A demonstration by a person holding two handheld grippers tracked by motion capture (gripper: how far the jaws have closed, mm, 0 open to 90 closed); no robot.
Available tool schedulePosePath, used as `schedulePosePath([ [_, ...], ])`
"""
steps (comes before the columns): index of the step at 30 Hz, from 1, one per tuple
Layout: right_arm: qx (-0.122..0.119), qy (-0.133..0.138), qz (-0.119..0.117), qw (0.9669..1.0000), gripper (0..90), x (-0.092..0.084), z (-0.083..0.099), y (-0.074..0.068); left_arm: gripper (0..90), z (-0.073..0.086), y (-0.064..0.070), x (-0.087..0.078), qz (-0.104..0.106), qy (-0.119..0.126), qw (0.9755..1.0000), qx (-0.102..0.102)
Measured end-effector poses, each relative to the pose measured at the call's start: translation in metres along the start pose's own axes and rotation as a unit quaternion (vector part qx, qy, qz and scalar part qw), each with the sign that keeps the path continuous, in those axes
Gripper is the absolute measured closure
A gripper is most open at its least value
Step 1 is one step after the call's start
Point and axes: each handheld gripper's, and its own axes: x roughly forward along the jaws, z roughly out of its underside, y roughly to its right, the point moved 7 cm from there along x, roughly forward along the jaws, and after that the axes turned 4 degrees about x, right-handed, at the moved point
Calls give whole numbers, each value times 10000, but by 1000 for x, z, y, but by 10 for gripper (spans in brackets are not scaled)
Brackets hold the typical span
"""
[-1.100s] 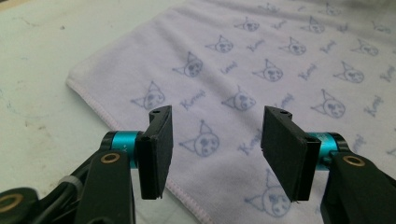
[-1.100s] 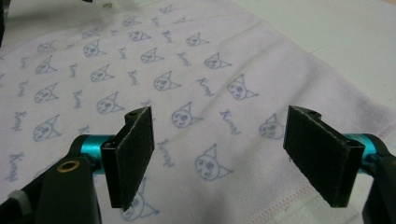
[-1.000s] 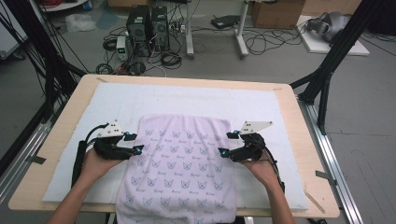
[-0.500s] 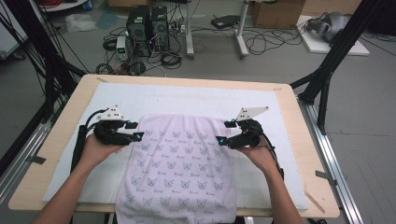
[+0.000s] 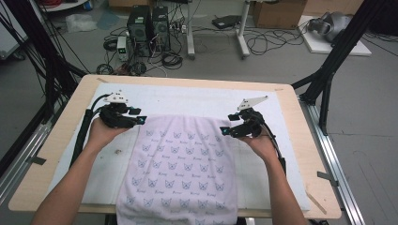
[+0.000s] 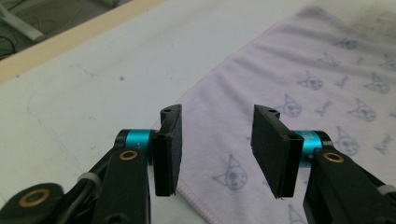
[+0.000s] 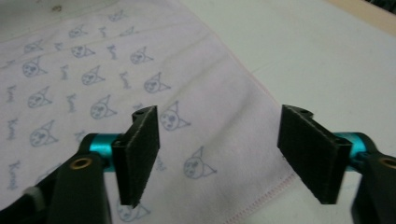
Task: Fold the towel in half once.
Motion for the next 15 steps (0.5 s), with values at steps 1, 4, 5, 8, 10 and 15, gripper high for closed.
schedulePosePath([
  [1,-4,26,51,10000,346,1,2,3,537,3,-1,4,8,-17,10000,-55],
  [4,59,77,153,9998,383,5,10,12,565,9,-6,16,-43,-125,9999,-81],
  [5,82,35,204,9998,392,7,14,16,577,11,-7,20,-67,-166,9998,-88],
  [8,147,-14,301,9994,419,11,23,24,604,19,-12,30,-132,-284,9994,-158],
  [10,176,-68,317,9993,427,15,28,27,621,25,-14,37,-136,-387,9989,-234],
  [15,228,-252,424,9985,462,25,34,33,644,40,-19,50,-296,-673,9965,-401],
])
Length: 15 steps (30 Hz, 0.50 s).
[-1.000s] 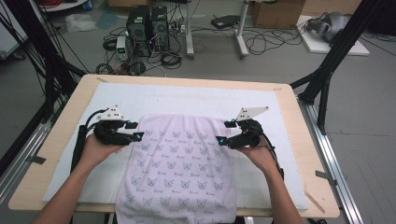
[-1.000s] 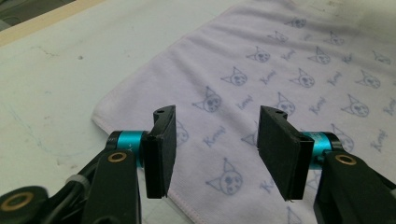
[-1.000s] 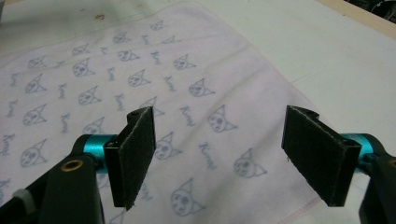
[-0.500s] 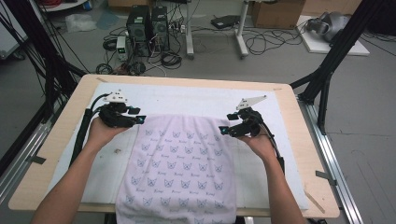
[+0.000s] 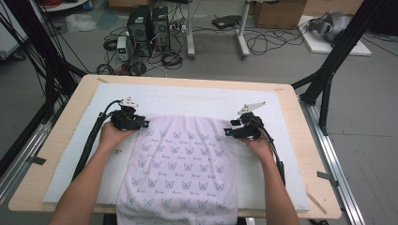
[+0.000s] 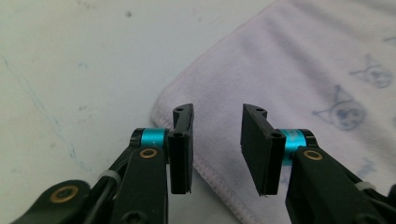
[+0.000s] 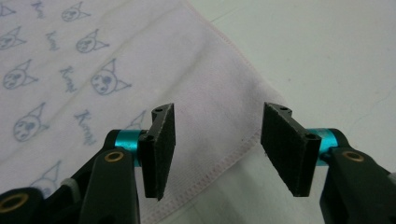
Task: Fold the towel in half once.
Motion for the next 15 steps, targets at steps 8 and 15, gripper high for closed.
schedulePosePath([
  [8,-64,-175,122,9998,695,15,3,0,830,1,3,2,-255,9,9996,98],
  [15,-197,-267,-90,9994,871,14,0,-6,881,1,3,-1,-260,-18,9996,55],
])
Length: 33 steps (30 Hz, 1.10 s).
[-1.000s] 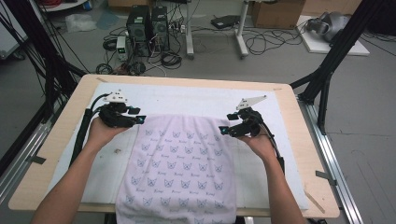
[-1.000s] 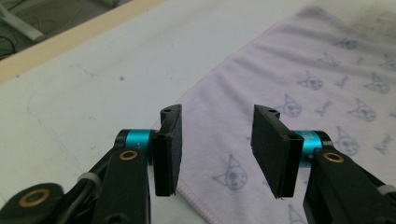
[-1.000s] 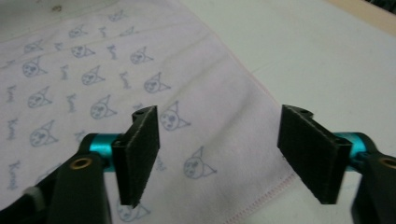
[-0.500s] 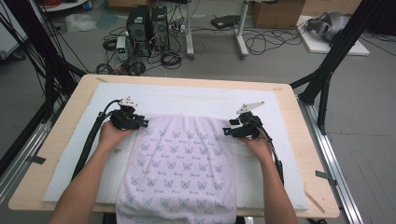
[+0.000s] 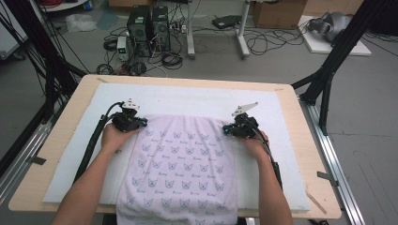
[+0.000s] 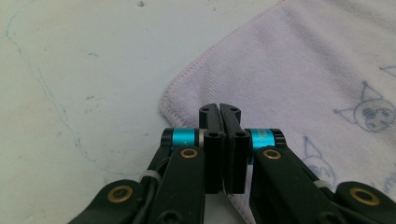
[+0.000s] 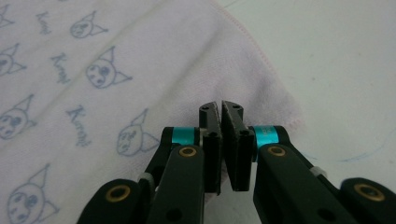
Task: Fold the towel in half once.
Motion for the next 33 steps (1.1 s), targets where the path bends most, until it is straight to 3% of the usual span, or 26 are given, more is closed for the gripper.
schedulePosePath([
  [6,62,228,-129,9996,877,-15,-8,-2,883,-10,-2,-20,24,323,9994,87],
  [10,33,573,-228,9981,876,-38,-23,-6,882,-15,-4,-41,26,493,9986,186],
  [15,-196,680,-313,9970,876,-63,-38,-22,882,-23,1,-70,103,830,9962,245],
  [19,-344,690,-389,9963,876,-78,-35,-38,882,-20,16,-90,152,1066,9934,401],
  [24,-445,711,-552,9949,876,-91,-18,-64,882,5,37,-111,258,1089,9920,576],
  [30,-593,591,-795,9933,872,-101,20,-103,881,52,80,-131,665,1014,9894,795],
  [33,-603,518,-946,9923,815,-100,43,-117,839,71,94,-135,855,889,9888,843],
])
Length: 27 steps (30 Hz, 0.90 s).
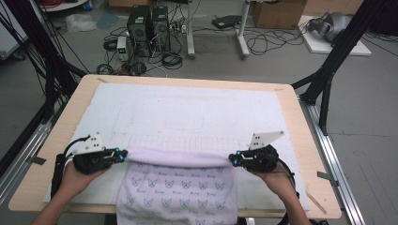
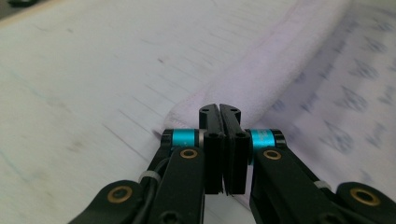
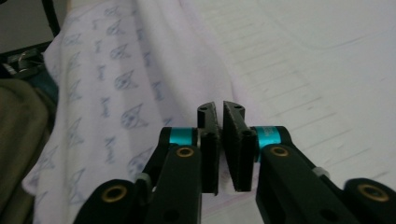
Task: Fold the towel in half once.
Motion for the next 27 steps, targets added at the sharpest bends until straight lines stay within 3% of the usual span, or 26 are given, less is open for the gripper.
schedulePosePath([
  [2,72,22,57,10000,719,0,6,1,721,3,1,-1,-4,-73,10000,-35],
  [4,295,215,-4,9993,661,-2,5,5,670,0,-3,0,-52,-61,9999,-103],
  [8,456,392,85,9982,627,1,-3,17,625,-8,-10,9,-93,-71,9998,-146],
  [13,398,0,-68,9992,611,20,4,12,619,-6,-13,34,26,-308,9994,-146],
  [19,476,-220,-173,9985,587,33,19,7,626,2,0,47,353,-547,9979,-65],
  [22,549,-303,-159,9979,614,38,25,8,650,6,2,49,395,-662,9970,-45],
  [25,464,-417,-138,9980,747,42,27,9,761,9,4,51,439,-687,9967,-48],
  [27,401,-390,-134,9983,814,41,26,8,826,7,7,50,435,-681,9967,61],
])
